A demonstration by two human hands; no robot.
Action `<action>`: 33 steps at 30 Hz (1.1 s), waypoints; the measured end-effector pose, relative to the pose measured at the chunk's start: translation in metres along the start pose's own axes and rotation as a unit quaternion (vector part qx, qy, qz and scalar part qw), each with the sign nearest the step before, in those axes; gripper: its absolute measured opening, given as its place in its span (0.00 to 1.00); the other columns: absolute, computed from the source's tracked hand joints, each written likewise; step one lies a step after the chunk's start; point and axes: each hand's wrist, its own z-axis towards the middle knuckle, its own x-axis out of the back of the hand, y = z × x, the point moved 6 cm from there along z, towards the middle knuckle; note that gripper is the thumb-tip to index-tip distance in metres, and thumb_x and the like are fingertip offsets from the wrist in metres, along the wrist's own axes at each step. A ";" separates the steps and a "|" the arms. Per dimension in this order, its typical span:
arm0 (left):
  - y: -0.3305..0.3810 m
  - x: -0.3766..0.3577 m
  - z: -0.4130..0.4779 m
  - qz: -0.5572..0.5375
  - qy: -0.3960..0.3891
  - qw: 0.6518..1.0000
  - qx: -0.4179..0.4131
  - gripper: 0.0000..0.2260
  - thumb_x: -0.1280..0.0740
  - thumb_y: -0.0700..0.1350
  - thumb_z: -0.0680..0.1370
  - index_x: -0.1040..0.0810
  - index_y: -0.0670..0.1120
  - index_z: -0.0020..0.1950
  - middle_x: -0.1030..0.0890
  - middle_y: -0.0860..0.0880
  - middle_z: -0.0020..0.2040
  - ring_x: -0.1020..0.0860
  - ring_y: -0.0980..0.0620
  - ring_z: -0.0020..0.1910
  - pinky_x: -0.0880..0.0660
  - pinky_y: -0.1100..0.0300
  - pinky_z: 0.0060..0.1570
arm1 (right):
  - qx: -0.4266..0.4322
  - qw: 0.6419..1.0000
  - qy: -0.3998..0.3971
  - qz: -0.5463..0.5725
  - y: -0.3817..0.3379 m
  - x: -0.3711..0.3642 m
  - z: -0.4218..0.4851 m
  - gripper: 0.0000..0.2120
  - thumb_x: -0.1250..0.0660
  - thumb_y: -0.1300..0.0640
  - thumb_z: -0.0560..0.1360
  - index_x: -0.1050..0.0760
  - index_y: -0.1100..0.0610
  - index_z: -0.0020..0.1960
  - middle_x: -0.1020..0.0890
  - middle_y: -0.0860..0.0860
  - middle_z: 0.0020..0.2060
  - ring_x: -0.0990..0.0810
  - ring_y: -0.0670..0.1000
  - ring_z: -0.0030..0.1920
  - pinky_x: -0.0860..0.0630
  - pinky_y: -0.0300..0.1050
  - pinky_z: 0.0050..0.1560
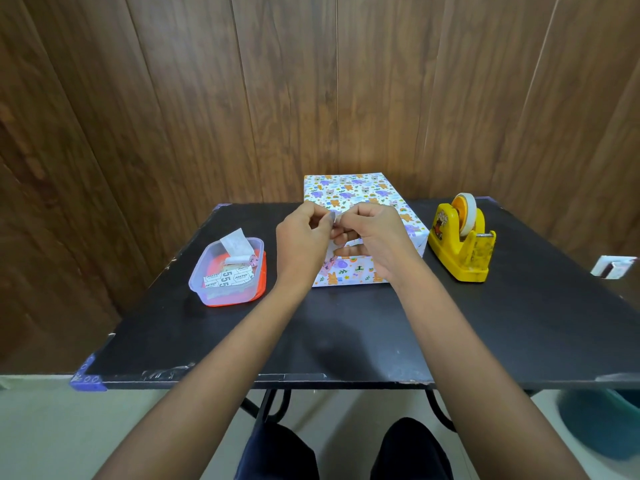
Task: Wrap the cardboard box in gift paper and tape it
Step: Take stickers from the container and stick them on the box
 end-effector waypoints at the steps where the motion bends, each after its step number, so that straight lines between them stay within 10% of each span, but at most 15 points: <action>1: 0.000 0.000 -0.001 0.001 -0.002 1.000 0.008 0.06 0.35 0.39 0.77 0.22 0.40 0.41 0.23 0.51 0.34 0.28 0.58 0.33 0.34 0.72 0.33 | -0.003 1.000 0.003 -0.002 0.000 0.001 -0.001 0.10 0.36 0.68 0.73 0.28 0.62 0.33 0.21 0.55 0.29 0.23 0.46 0.26 0.22 0.40 0.28; 6: -0.037 0.011 0.003 -0.112 0.031 0.981 0.157 0.10 0.38 0.38 0.77 0.28 0.43 0.36 0.22 0.44 0.37 0.22 0.47 0.35 0.23 0.53 0.38 | -0.063 0.998 0.015 -0.022 0.005 0.021 -0.007 0.08 0.37 0.68 0.72 0.29 0.62 0.35 0.23 0.56 0.27 0.26 0.47 0.22 0.21 0.43 0.31; 15: -0.125 0.025 -0.053 -0.075 -0.026 0.918 0.387 0.11 0.43 0.31 0.76 0.34 0.41 0.34 0.34 0.45 0.29 0.36 0.56 0.14 0.39 0.72 0.17 | -0.123 0.984 0.097 -0.090 0.007 0.102 -0.026 0.10 0.37 0.66 0.71 0.31 0.58 0.32 0.29 0.54 0.27 0.33 0.47 0.24 0.33 0.32 0.22; 26: -0.097 -0.012 -0.045 0.315 -0.254 0.906 0.126 0.13 0.45 0.34 0.77 0.22 0.43 0.51 0.26 0.44 0.48 0.28 0.46 0.45 0.30 0.55 0.42 | -0.165 0.972 0.060 -0.153 0.025 0.073 -0.021 0.07 0.38 0.67 0.73 0.28 0.61 0.36 0.27 0.53 0.25 0.33 0.47 0.24 0.33 0.33 0.22; 30: -0.054 -0.019 -0.047 0.170 -0.285 0.942 0.053 0.18 0.40 0.41 0.79 0.31 0.47 0.70 0.30 0.48 0.67 0.33 0.50 0.66 0.35 0.59 0.62 | -0.165 0.979 0.054 -0.105 0.029 0.060 -0.016 0.07 0.37 0.67 0.71 0.27 0.62 0.34 0.26 0.53 0.21 0.33 0.45 0.19 0.33 0.32 0.21; 33: -0.028 -0.033 -0.049 0.105 -0.310 0.945 0.018 0.18 0.33 0.49 0.76 0.28 0.45 0.64 0.27 0.54 0.61 0.29 0.55 0.61 0.36 0.65 0.56 | -0.157 0.984 0.050 -0.069 0.028 0.051 -0.012 0.07 0.35 0.67 0.70 0.27 0.62 0.33 0.26 0.53 0.23 0.33 0.46 0.20 0.32 0.33 0.21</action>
